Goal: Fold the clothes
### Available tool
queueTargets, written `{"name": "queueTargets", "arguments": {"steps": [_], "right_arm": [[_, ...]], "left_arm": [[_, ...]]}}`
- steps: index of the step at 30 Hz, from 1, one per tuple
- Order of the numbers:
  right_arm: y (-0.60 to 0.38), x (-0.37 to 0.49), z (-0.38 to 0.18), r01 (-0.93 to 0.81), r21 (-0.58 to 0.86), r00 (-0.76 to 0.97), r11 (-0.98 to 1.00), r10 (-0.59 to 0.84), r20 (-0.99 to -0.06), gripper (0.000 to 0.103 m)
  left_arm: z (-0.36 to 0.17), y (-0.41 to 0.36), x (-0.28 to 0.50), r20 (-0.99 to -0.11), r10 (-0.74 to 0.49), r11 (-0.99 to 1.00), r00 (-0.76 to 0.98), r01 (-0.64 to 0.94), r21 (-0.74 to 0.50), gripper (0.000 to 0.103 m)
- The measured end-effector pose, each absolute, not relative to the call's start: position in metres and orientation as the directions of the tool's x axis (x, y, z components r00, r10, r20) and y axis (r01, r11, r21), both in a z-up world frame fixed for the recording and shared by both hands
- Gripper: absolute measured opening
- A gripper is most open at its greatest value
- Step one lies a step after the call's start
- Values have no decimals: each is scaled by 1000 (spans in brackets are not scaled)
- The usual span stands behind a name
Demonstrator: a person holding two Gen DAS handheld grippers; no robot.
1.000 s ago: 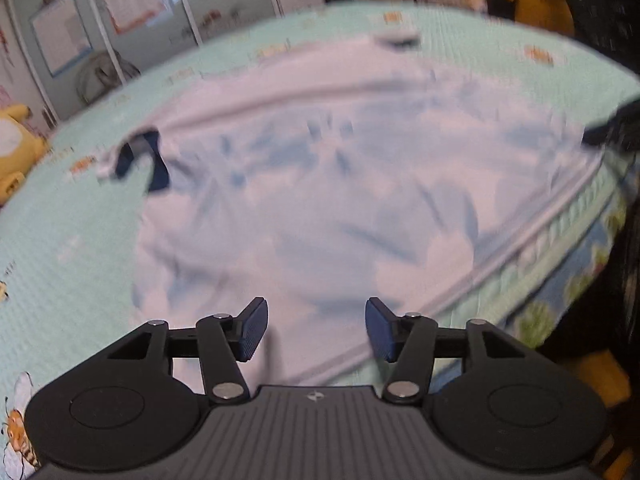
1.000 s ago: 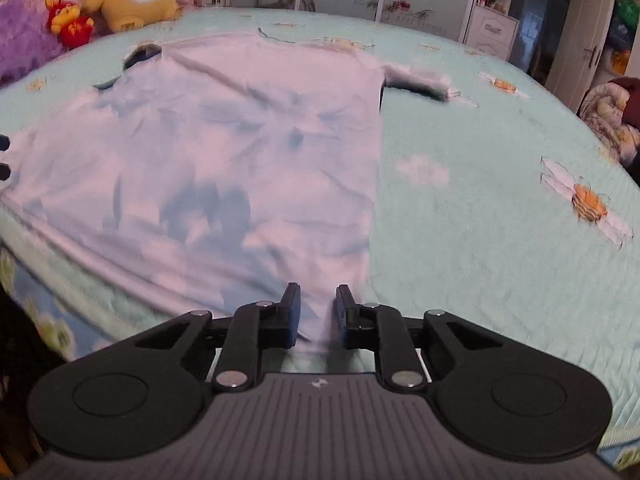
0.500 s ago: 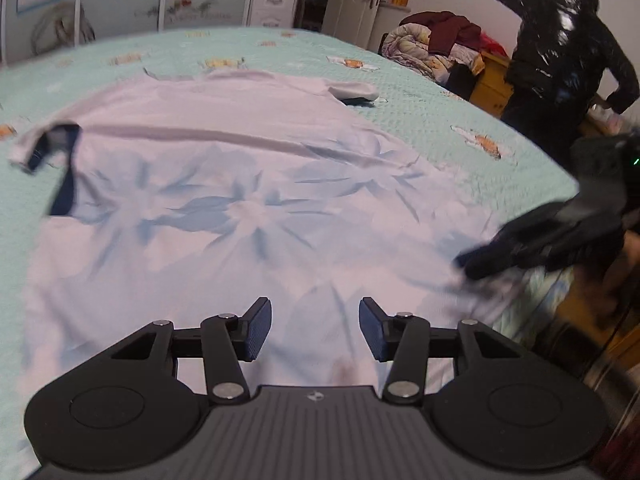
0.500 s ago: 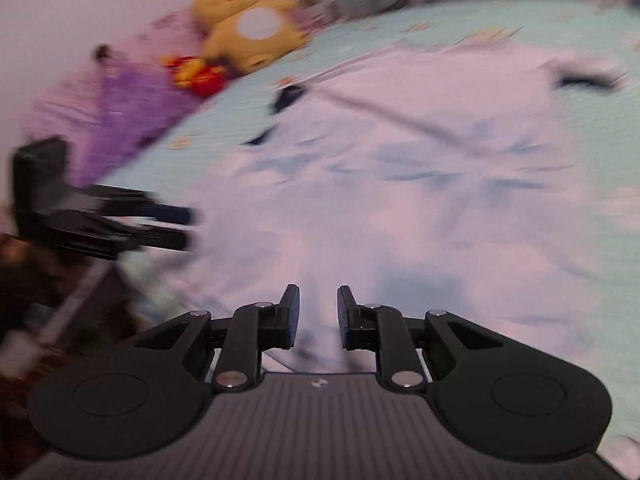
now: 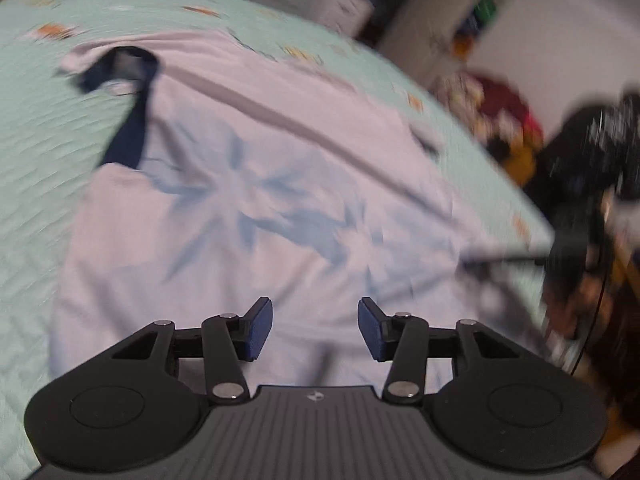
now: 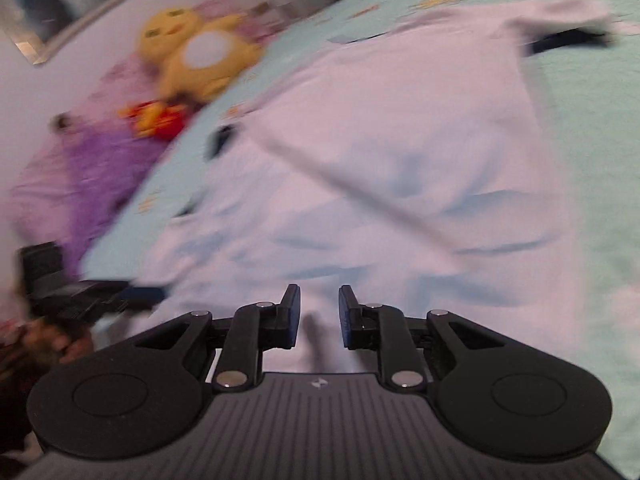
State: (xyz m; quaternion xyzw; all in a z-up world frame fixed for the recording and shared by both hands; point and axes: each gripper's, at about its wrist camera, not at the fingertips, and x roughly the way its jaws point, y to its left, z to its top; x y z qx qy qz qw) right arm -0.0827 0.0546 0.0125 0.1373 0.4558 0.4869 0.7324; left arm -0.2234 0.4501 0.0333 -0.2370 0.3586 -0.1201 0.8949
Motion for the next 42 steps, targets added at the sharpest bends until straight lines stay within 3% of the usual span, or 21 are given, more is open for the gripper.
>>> {"name": "queueTargets", "arguments": {"steps": [2, 3, 4, 5, 7, 10, 13, 15, 17, 20, 21, 22, 23, 27, 33, 35, 36, 37, 38, 39, 42], "right_arm": [[69, -91, 5, -618, 634, 68, 465, 835, -546, 21], [77, -95, 2, -632, 626, 50, 457, 830, -555, 14], [71, -90, -1, -604, 634, 86, 482, 831, -550, 8], [64, -83, -3, -567, 646, 129, 512, 829, -544, 2], [47, -72, -5, -493, 652, 236, 575, 810, -536, 2], [48, -79, 4, -509, 639, 255, 576, 811, -527, 11], [59, -95, 11, -541, 654, 209, 529, 838, -505, 16], [72, -109, 13, -558, 667, 168, 493, 855, -491, 16], [82, -119, 13, -551, 681, 151, 482, 860, -487, 18], [100, -131, 10, -543, 704, 124, 458, 873, -472, 21], [104, -134, 9, -539, 716, 109, 443, 880, -463, 22], [111, -135, 8, -540, 719, 96, 437, 881, -463, 22], [119, -137, 6, -545, 713, 84, 440, 875, -476, 23], [139, -147, 7, -577, 692, 53, 433, 866, -498, 25], [137, -148, 8, -564, 693, 77, 450, 864, -498, 30], [137, -150, 10, -571, 682, 86, 457, 859, -504, 30], [137, -151, 12, -572, 679, 91, 460, 858, -505, 31], [140, -152, 11, -570, 680, 94, 461, 859, -504, 31], [142, -152, 12, -568, 682, 93, 460, 860, -502, 32], [143, -152, 12, -566, 685, 91, 459, 861, -501, 32], [151, -151, 17, -577, 672, 102, 464, 858, -504, 32]], "left_arm": [[25, 462, -224, -617, -332, 869, 713, -23, -494, 49], [23, 466, -225, -639, -288, 889, 713, -50, -456, 29], [23, 472, -228, -640, -255, 893, 725, -77, -443, 20], [24, 479, -231, -637, -224, 893, 737, -105, -437, 18], [26, 493, -239, -637, -144, 895, 758, -176, -411, 18], [33, 502, -246, -632, -87, 892, 770, -222, -393, 17], [47, 493, -251, -601, -75, 919, 796, -179, -351, 23], [56, 478, -250, -581, -17, 952, 813, -165, -259, 49], [59, 466, -246, -559, 57, 974, 827, -170, -153, 66], [50, 458, -230, -578, 121, 982, 807, -182, -49, 71], [43, 459, -224, -609, 113, 986, 785, -165, -30, 64], [35, 460, -218, -640, 105, 989, 761, -147, -12, 49], [30, 464, -218, -651, 116, 988, 751, -157, -5, 13], [32, 485, -228, -655, 152, 973, 740, -230, -34, 2], [36, 500, -238, -643, 81, 953, 761, -248, -174, 3], [41, 495, -238, -631, 70, 948, 773, -247, -199, 9], [44, 493, -238, -624, 73, 950, 778, -245, -195, 27], [47, 489, -237, -615, 85, 953, 784, -243, -179, 39], [49, 486, -236, -599, 103, 958, 794, -240, -154, 61], [51, 483, -235, -581, 121, 963, 805, -238, -128, 69], [48, 474, -223, -574, 129, 980, 809, -191, -49, 64]]}}
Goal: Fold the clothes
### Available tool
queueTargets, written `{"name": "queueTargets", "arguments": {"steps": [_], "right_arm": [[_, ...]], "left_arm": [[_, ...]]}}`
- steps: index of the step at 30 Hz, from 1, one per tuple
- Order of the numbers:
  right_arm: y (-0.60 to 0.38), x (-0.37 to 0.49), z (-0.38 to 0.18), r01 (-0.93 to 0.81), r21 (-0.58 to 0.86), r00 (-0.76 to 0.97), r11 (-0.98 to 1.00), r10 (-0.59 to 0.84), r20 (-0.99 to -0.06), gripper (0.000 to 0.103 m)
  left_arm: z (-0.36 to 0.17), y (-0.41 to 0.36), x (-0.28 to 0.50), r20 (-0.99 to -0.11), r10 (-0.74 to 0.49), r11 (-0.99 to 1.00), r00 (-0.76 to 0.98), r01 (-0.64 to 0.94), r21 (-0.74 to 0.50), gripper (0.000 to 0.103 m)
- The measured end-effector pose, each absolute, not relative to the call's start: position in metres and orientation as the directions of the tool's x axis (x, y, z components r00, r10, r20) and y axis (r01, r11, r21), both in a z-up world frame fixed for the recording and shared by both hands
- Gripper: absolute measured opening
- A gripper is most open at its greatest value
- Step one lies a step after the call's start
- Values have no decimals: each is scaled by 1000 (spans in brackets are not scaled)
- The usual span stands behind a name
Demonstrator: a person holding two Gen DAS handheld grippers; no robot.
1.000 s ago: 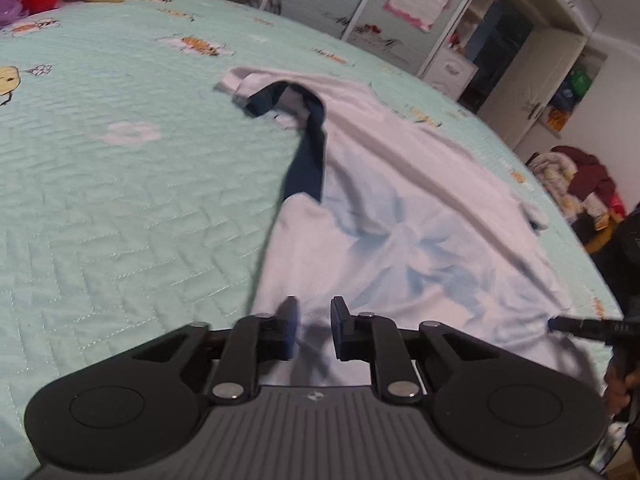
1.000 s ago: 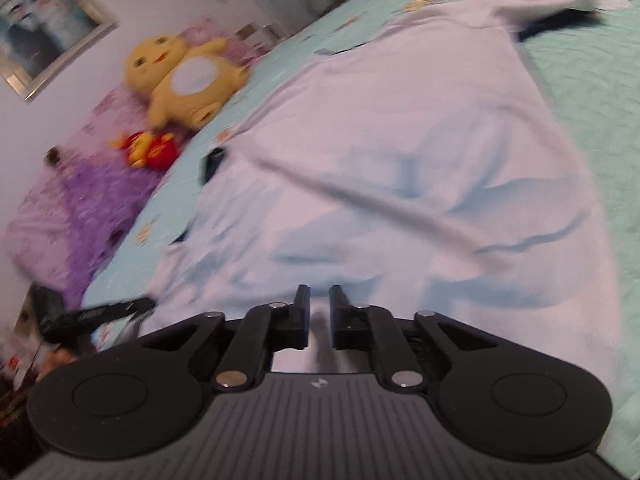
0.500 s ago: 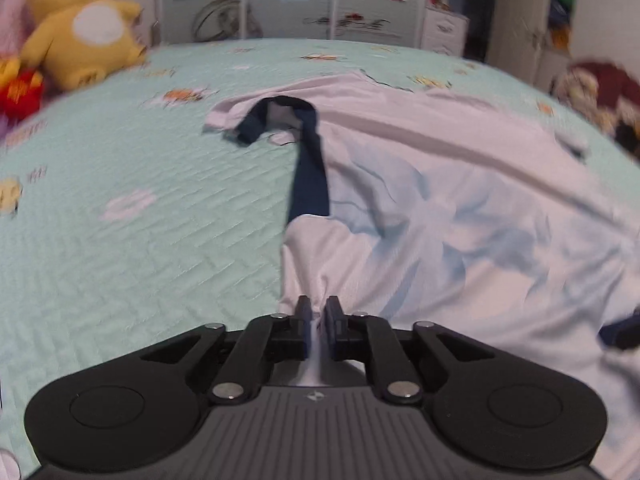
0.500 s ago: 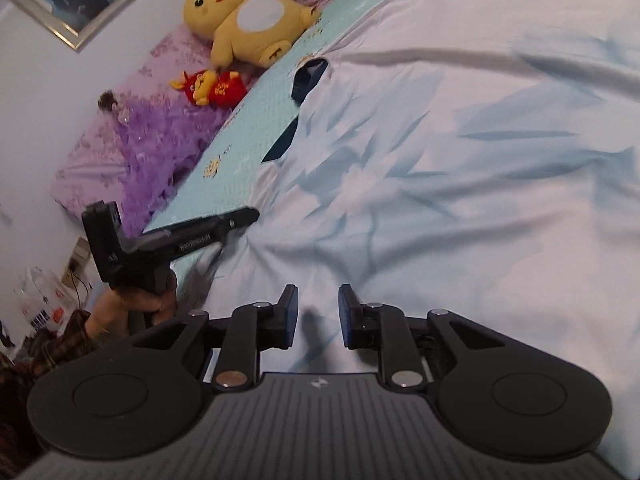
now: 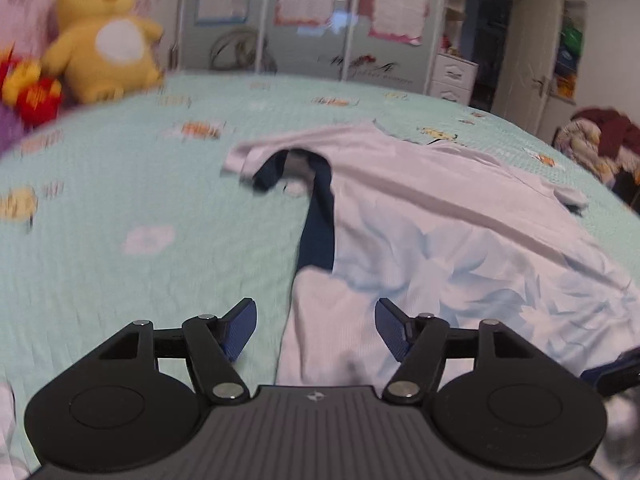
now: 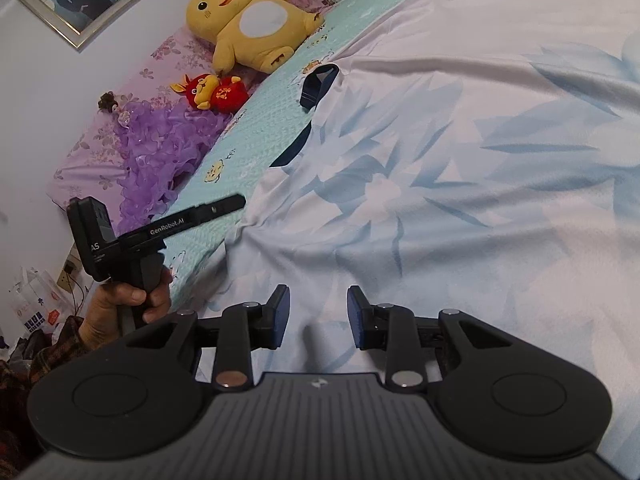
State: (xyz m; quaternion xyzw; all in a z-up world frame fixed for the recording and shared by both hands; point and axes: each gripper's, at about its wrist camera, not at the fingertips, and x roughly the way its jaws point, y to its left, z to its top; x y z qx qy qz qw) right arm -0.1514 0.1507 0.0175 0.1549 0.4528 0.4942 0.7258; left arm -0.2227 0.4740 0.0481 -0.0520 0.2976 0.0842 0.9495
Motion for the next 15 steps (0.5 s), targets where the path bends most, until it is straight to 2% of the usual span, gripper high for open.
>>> {"name": "queueTargets", "arguments": {"steps": [1, 2, 3, 4, 6, 8, 9, 10, 12, 14, 15], "right_arm": [[154, -150, 21, -588, 661, 107, 466, 855, -507, 32], [159, -146, 26, -605, 642, 120, 471, 851, -512, 32], [164, -143, 31, -623, 620, 134, 477, 846, -517, 32], [171, -138, 37, -647, 589, 149, 484, 838, -525, 32], [195, -126, 56, -730, 466, 206, 499, 811, -547, 32], [224, -112, 74, -805, 314, 271, 504, 783, -560, 34], [243, -103, 82, -840, 224, 303, 495, 769, -562, 37], [266, -94, 90, -869, 130, 333, 478, 758, -561, 40], [317, -82, 100, -907, -78, 386, 414, 742, -549, 48], [367, -78, 97, -904, -289, 426, 315, 723, -544, 49], [389, -78, 89, -887, -384, 442, 256, 711, -547, 49]], "left_arm": [[44, 472, -216, -596, 111, 987, 795, -161, -30, 58], [39, 470, -209, -618, 95, 991, 781, -130, -13, 21], [35, 470, -205, -636, 98, 991, 766, -134, -9, 5], [31, 470, -201, -652, 104, 989, 751, -145, -8, 3], [36, 476, -199, -658, 112, 978, 744, -200, -60, 3], [44, 485, -195, -667, 143, 934, 732, -322, -153, 3], [44, 487, -194, -669, 153, 917, 728, -357, -179, 7], [44, 488, -193, -670, 161, 901, 724, -385, -199, 13], [44, 490, -192, -675, 178, 866, 716, -440, -238, 48], [40, 489, -195, -668, 184, 857, 721, -451, -250, 60], [36, 487, -199, -656, 180, 872, 733, -428, -239, 61]]}}
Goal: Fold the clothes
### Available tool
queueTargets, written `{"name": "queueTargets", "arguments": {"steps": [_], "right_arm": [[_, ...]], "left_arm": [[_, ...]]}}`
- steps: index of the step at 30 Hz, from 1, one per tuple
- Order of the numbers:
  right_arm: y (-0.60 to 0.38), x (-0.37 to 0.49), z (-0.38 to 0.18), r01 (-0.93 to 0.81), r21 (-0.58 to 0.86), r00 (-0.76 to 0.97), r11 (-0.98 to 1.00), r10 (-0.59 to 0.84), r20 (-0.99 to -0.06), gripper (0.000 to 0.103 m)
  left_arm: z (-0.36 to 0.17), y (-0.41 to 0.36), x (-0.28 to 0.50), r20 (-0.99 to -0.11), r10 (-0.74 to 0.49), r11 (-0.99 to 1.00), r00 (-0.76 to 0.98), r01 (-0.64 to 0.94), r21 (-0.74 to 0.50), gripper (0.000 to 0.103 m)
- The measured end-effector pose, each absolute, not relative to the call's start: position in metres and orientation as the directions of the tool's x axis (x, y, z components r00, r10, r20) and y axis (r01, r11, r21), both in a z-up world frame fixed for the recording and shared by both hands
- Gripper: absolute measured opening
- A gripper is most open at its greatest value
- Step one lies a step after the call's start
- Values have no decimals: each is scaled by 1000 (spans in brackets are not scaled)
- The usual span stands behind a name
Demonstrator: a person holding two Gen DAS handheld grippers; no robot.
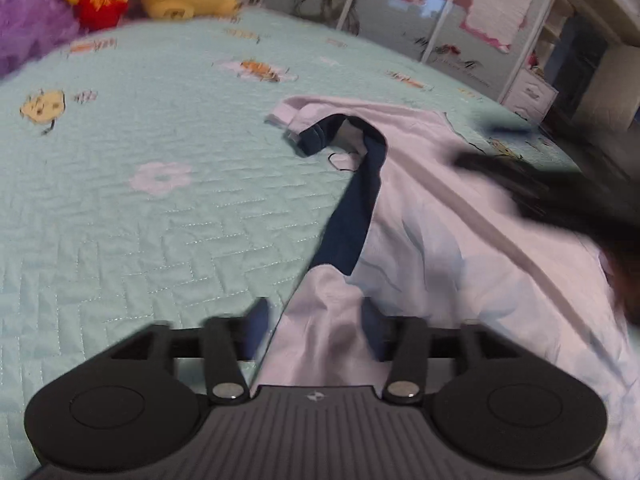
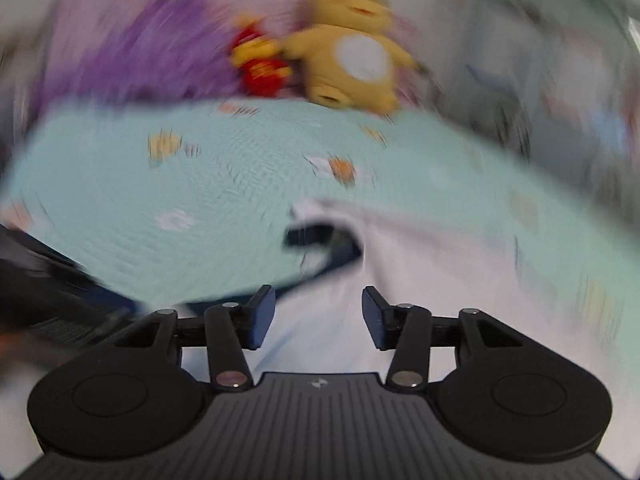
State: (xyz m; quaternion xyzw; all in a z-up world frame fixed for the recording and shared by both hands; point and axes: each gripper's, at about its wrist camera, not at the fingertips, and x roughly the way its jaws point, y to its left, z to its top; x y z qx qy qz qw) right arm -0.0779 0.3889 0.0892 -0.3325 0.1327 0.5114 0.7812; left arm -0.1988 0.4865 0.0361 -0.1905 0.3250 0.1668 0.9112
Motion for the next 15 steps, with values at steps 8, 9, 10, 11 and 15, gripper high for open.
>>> {"name": "queueTargets", "arguments": {"steps": [8, 9, 10, 11, 15], "right_arm": [[518, -76, 14, -494, -829, 571, -262, 621, -537, 49], [526, -75, 3, -429, -846, 588, -318, 613, -528, 50], [533, -74, -7, -361, -855, 604, -372, 605, -518, 52], [536, -72, -15, -309, -852, 612, -423, 597, -519, 52], [549, -61, -16, -293, -825, 628, -482, 553, -547, 14]], "left_arm": [[20, 486, -215, -574, 106, 934, 812, -279, -222, 46], [19, 487, -215, -574, 100, 938, 813, -270, -218, 40], [18, 488, -215, -571, 101, 938, 814, -270, -218, 37], [18, 491, -216, -569, 94, 935, 817, -269, -232, 31], [15, 497, -218, -559, 68, 925, 827, -262, -275, 17]]}}
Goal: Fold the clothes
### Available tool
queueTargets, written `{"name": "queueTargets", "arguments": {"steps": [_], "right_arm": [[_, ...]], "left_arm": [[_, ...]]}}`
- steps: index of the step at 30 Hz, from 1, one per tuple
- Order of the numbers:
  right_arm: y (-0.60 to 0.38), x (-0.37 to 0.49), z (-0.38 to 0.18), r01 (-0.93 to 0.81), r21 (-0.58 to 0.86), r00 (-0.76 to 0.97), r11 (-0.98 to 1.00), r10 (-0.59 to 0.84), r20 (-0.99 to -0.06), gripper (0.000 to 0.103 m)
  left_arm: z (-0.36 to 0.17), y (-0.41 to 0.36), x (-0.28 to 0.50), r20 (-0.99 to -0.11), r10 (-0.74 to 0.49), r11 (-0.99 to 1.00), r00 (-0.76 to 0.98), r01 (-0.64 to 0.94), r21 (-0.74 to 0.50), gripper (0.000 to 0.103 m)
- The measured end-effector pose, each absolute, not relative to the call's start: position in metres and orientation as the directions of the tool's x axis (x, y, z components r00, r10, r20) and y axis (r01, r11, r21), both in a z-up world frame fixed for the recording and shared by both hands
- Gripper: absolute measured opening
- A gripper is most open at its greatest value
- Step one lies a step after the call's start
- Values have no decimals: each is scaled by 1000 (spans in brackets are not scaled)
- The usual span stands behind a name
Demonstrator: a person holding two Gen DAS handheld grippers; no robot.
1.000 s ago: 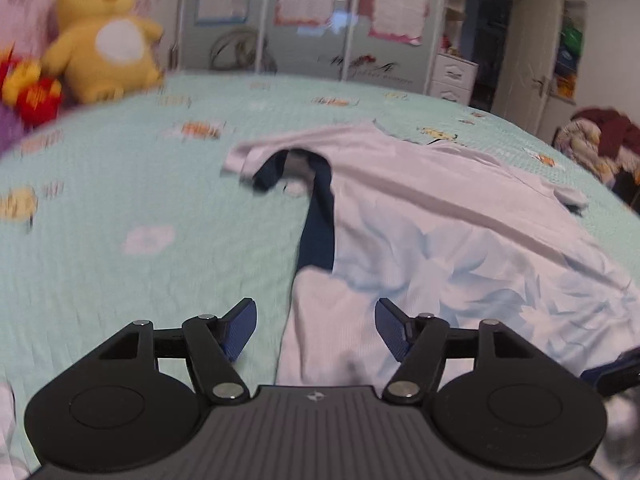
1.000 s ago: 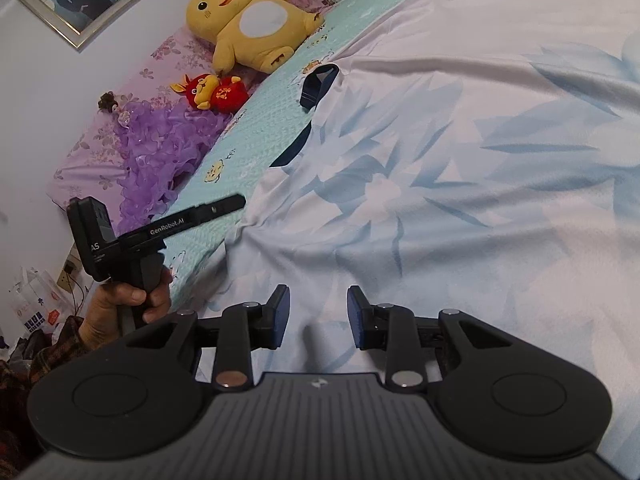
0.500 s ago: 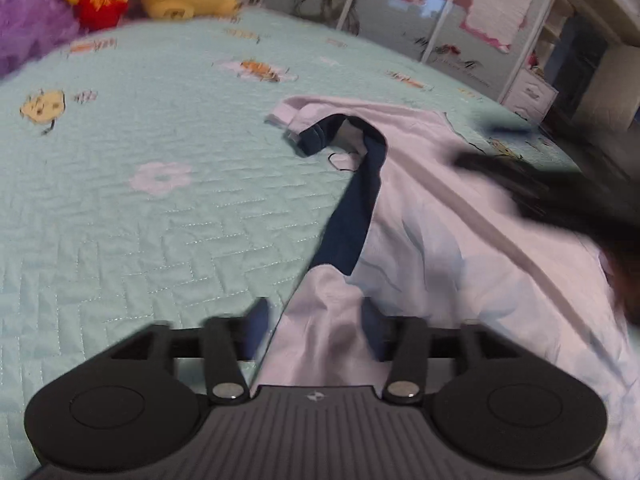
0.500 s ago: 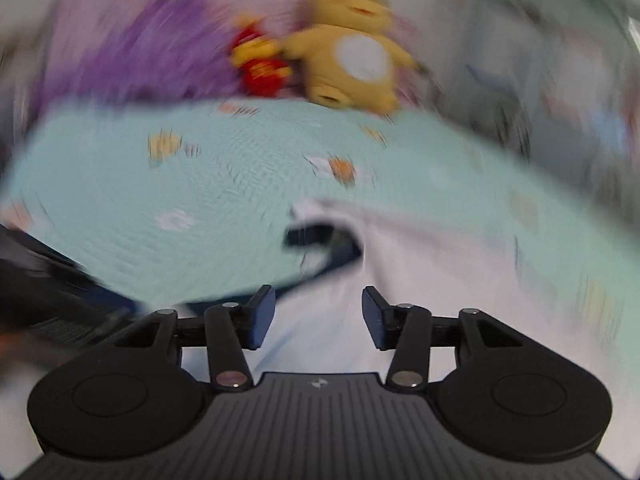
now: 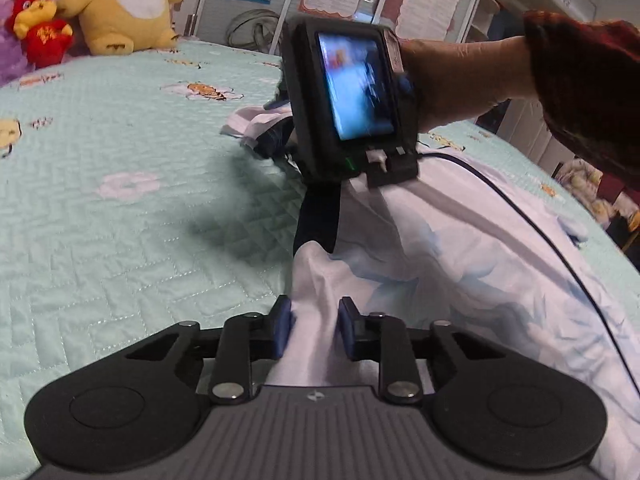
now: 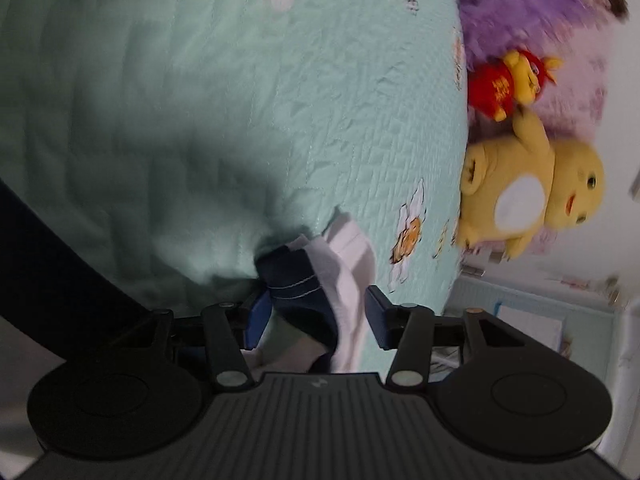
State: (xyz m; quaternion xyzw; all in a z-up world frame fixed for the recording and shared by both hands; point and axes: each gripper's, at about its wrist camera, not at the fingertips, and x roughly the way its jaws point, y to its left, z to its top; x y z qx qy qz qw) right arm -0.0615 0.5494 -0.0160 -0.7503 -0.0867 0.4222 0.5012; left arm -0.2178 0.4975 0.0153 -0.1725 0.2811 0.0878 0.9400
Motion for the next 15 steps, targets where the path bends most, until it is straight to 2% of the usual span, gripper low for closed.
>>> {"name": "queueTargets", "arguments": {"steps": [1, 3, 5, 6, 8, 10, 15], "right_arm": [[561, -55, -3, -425, -809, 626, -406, 513, -587, 1], [582, -37, 33, -691, -706, 575, -157, 473, -667, 0], [590, -4, 79, -871, -447, 482, 204, 529, -699, 0], [592, 14, 100, -891, -276, 444, 359, 568, -694, 0], [593, 44, 115, -835, -30, 418, 549, 599, -682, 0], [598, 63, 111, -767, 110, 395, 632, 601, -694, 0], [609, 84, 79, -641, 153, 452, 753, 531, -717, 1]], "left_arm": [[16, 498, -219, -556, 63, 925, 829, -258, -280, 11], [17, 499, -224, -547, 54, 924, 835, -249, -289, 3], [21, 500, -230, -537, 61, 926, 841, -249, -285, 3], [23, 500, -233, -532, 65, 927, 844, -249, -282, 3], [24, 501, -239, -533, 79, 926, 842, -260, -274, 3], [22, 508, -241, -545, 71, 912, 835, -276, -303, 3], [19, 522, -247, -547, 26, 873, 837, -286, -395, 3]]}}
